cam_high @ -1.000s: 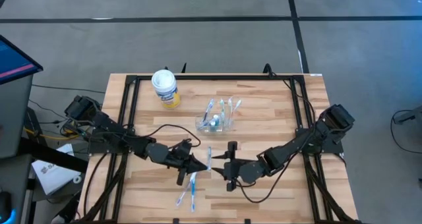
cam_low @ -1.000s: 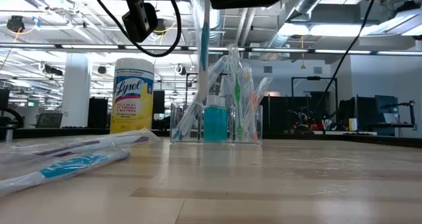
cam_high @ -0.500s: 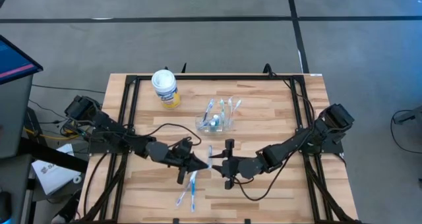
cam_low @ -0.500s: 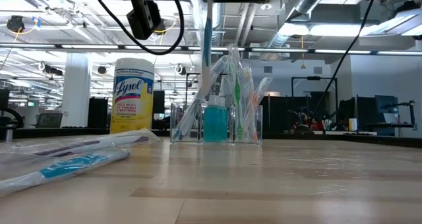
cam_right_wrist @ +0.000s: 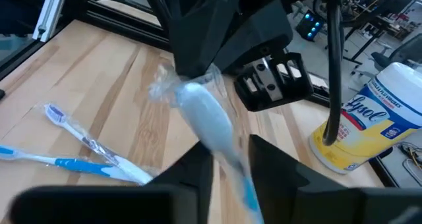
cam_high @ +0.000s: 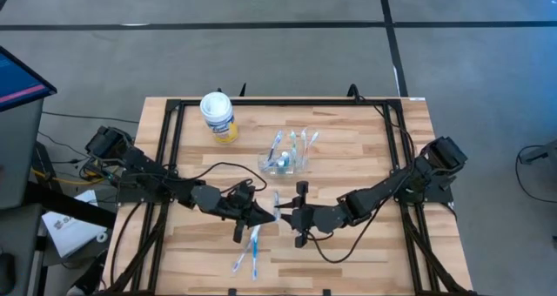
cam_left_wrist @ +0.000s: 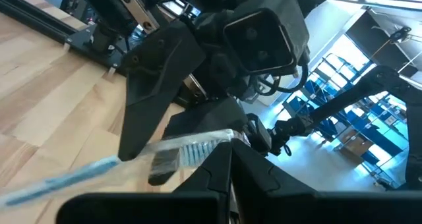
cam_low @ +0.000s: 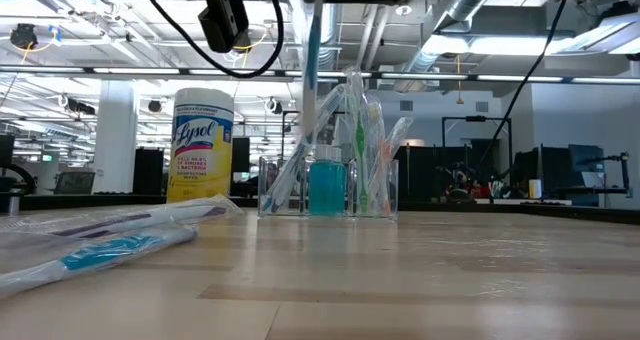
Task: Pick & Place toothbrushing station
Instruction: Put the left blue toothbrush into the transparent organizer
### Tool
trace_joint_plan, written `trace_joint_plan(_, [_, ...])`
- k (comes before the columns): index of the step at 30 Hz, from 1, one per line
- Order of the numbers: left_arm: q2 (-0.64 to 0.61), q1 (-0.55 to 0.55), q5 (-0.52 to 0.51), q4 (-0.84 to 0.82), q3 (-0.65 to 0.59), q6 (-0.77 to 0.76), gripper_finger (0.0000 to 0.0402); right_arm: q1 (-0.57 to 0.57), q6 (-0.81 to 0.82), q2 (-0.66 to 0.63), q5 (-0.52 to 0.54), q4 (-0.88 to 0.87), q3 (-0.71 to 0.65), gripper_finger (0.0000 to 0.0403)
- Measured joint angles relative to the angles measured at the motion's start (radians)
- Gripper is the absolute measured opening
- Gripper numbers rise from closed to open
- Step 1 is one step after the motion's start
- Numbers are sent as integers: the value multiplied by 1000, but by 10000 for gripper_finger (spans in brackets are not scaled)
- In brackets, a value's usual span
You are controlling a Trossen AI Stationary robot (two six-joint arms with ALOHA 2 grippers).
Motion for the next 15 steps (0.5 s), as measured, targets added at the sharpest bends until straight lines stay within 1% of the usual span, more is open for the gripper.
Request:
trace_joint_plan(2, [0,0,0,0,0,0,0,-1,-3,0,0,1,0,60])
trace_joint_plan(4, [0,0,-6,3,0,0,0,-2,-14,0,-2,-4,0,22])
trace_joint_plan(5, [0,1,-3,3,0,0,0,-1,-23,1,-1,-5,0,14])
trace_joint_plan(9, [0,0,-4,4,0,45,1,4,-26,1,1,3,0,18])
trace_joint_plan(12, [-5,-1,-1,1,0,53,5,10,-30,1,7,4,0,8])
trace_joint_plan(15, [-20,1,-3,-2,-1,86,14,10,-21,1,15,9,0,9])
